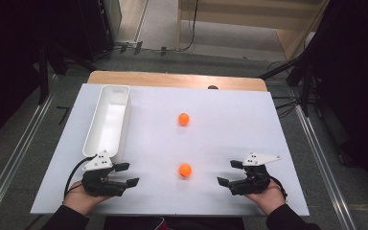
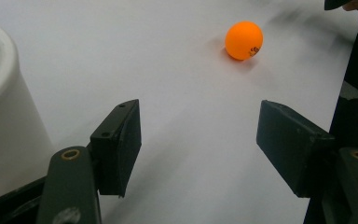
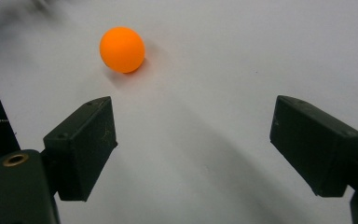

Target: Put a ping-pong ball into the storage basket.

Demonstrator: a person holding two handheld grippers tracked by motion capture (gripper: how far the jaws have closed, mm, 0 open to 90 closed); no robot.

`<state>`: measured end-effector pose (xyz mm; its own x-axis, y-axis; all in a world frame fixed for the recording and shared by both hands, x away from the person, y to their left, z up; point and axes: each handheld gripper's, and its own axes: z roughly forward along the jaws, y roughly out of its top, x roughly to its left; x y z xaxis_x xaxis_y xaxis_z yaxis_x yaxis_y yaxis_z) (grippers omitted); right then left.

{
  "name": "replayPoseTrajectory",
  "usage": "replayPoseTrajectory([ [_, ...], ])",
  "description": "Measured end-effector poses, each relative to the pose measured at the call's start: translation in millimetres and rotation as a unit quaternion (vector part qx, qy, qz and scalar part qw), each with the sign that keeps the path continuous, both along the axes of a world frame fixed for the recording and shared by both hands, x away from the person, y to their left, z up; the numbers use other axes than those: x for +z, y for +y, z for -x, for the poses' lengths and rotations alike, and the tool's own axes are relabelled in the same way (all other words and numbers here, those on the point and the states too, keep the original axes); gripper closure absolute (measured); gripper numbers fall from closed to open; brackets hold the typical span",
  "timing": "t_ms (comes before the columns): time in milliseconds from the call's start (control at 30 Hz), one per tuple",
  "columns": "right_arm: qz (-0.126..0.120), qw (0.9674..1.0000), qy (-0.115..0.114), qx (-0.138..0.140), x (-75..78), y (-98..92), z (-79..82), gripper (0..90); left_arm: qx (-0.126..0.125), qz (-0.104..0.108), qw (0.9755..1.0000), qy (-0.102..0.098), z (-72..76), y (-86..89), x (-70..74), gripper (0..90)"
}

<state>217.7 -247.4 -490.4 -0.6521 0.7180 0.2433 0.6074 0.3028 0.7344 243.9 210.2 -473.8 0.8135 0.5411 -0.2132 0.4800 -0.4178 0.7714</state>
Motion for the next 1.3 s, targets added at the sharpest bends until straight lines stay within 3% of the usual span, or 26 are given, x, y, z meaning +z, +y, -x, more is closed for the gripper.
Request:
replayPoseTrajectory([
  [200,0.001,1.0,-0.001,0.001,-0.4,0.3,-0.3,13.1,-0.004,0.011,0.9999,-0.005,0.5,-2.9,4.5,31.2],
  [333,0.004,1.0,0.0,0.003,-0.8,0.1,-0.7,13.1,-0.008,0.007,0.9999,-0.011,0.4,-5.6,7.0,31.2],
  [600,0.003,1.0,0.003,0.005,-1.3,0.4,-0.9,13.1,-0.002,0.018,0.9998,-0.003,-0.3,-8.9,12.0,31.2],
  [933,0.005,1.0,0.007,0.005,-1.7,0.9,-1.3,13.1,-0.002,0.025,0.9996,-0.009,0.2,-15.9,14.7,31.2],
  [1300,0.007,0.9999,0.007,0.006,-1.9,1.0,-1.5,13.1,-0.013,0.023,0.9995,-0.017,1.5,-28.5,16.7,31.2],
])
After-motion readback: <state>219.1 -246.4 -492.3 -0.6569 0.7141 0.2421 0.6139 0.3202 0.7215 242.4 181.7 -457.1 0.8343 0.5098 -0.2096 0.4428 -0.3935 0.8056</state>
